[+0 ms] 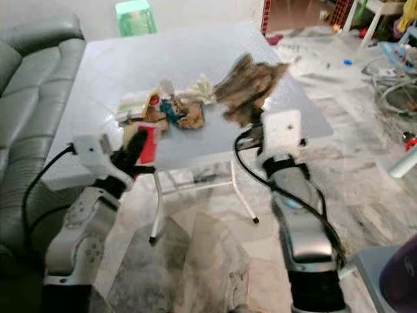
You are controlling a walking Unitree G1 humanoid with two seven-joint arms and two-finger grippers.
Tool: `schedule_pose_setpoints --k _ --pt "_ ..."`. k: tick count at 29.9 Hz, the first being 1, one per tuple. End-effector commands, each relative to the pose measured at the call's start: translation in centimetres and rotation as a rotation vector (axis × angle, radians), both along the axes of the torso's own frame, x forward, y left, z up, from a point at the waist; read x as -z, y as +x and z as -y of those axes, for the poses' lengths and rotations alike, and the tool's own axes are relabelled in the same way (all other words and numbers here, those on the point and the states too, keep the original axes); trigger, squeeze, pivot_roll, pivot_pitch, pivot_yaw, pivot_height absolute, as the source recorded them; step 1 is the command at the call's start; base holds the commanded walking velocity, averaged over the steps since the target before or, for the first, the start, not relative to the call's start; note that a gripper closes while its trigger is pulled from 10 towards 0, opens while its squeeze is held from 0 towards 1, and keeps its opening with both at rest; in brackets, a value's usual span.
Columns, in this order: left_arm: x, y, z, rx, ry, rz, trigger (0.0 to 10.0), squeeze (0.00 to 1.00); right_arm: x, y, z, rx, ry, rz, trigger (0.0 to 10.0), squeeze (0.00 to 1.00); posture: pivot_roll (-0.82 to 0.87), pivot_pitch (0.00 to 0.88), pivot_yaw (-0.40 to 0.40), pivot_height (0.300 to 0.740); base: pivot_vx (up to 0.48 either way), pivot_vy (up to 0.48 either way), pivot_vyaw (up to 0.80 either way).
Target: Picking trash to rubbish bin
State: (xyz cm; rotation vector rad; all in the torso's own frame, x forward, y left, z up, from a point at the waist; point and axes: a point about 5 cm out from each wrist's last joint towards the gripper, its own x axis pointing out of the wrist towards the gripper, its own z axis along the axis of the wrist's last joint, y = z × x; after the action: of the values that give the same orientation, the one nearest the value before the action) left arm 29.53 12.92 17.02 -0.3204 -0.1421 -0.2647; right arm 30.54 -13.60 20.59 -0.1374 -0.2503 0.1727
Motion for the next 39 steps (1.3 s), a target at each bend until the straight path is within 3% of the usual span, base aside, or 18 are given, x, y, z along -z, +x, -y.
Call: schedule_pose_setpoints --k 1,3,6,8,10,13,16,17,18,22,26,28,30,39 --pt "0.13 -0.09 0.45 0.011 -0.002 -0.007 6.4 0.00 -0.10 -0.08 0.50 0.016 0.000 0.002 10.0 0.00 -0.07 0.093 0.065 0.740 0.000 0.000 0.00" --pt "0.13 -0.08 0.45 0.010 -0.003 -0.006 6.2 0.00 -0.09 -0.08 0.50 0.016 -0.001 0.001 10.0 0.00 -0.07 0.093 0.065 0.740 0.000 0.000 0.00" --pt "0.09 -0.05 0.41 0.009 -0.011 -0.005 6.8 0.00 -0.11 -0.07 0.51 0.016 -0.001 0.002 10.0 0.00 -0.08 0.093 0.066 0.740 0.000 0.000 0.00" --pt "0.03 0.01 0.36 0.009 -0.015 -0.004 7.7 0.00 -0.11 -0.06 0.49 0.017 -0.002 0.002 10.0 0.00 -0.08 0.093 0.065 0.740 0.000 0.000 0.00" --pt "-0.02 0.02 0.36 0.008 -0.020 -0.003 7.8 0.00 -0.11 -0.06 0.49 0.018 -0.003 0.002 10.0 0.00 -0.08 0.093 0.065 0.740 0.000 0.000 0.00" --pt "-0.16 0.02 0.36 0.008 -0.068 -0.005 8.7 0.00 -0.10 -0.05 0.49 0.018 -0.003 0.001 10.0 0.00 -0.08 0.094 0.065 0.740 0.000 0.000 0.00" --pt "-0.28 -0.01 0.27 0.011 -0.118 -0.010 7.8 0.00 -0.09 -0.07 0.48 0.018 -0.002 -0.001 10.0 0.00 -0.07 0.092 0.066 0.740 0.000 0.000 0.00" --pt "-0.28 -0.01 0.27 0.011 -0.118 -0.010 7.8 0.00 -0.09 -0.07 0.48 0.018 -0.002 -0.001 10.0 0.00 -0.07 0.092 0.066 0.740 0.000 0.000 0.00" --pt "-0.33 0.00 0.28 0.015 -0.113 -0.012 8.8 0.00 -0.08 -0.08 0.47 0.018 -0.002 -0.001 10.0 0.00 -0.07 0.092 0.067 0.740 0.000 0.000 0.00" --pt "-0.45 0.05 0.35 0.013 -0.091 -0.005 7.8 0.00 -0.01 -0.07 0.46 0.019 0.001 -0.003 10.0 0.00 -0.07 0.090 0.068 0.740 0.000 0.000 0.00" --pt "-0.38 0.12 0.21 0.005 -0.089 -0.011 8.0 0.00 0.02 -0.06 0.44 0.018 0.003 -0.004 10.0 0.00 -0.07 0.089 0.067 0.740 0.000 0.000 0.00" --pt "-0.26 0.13 0.08 0.001 -0.085 -0.017 8.5 0.00 0.02 -0.04 0.44 0.018 0.003 -0.005 10.0 0.00 -0.07 0.090 0.067 0.740 0.000 0.000 0.00" --pt "-0.23 0.10 0.10 0.004 -0.087 -0.020 7.5 0.00 0.02 -0.04 0.45 0.019 0.004 -0.005 10.0 0.00 -0.07 0.089 0.067 0.740 0.000 0.000 0.00" --pt "-0.20 0.15 0.30 0.014 -0.089 -0.022 7.8 0.00 0.04 0.01 0.47 0.021 0.004 -0.006 10.0 0.00 -0.07 0.085 0.068 0.740 0.000 0.000 0.00"
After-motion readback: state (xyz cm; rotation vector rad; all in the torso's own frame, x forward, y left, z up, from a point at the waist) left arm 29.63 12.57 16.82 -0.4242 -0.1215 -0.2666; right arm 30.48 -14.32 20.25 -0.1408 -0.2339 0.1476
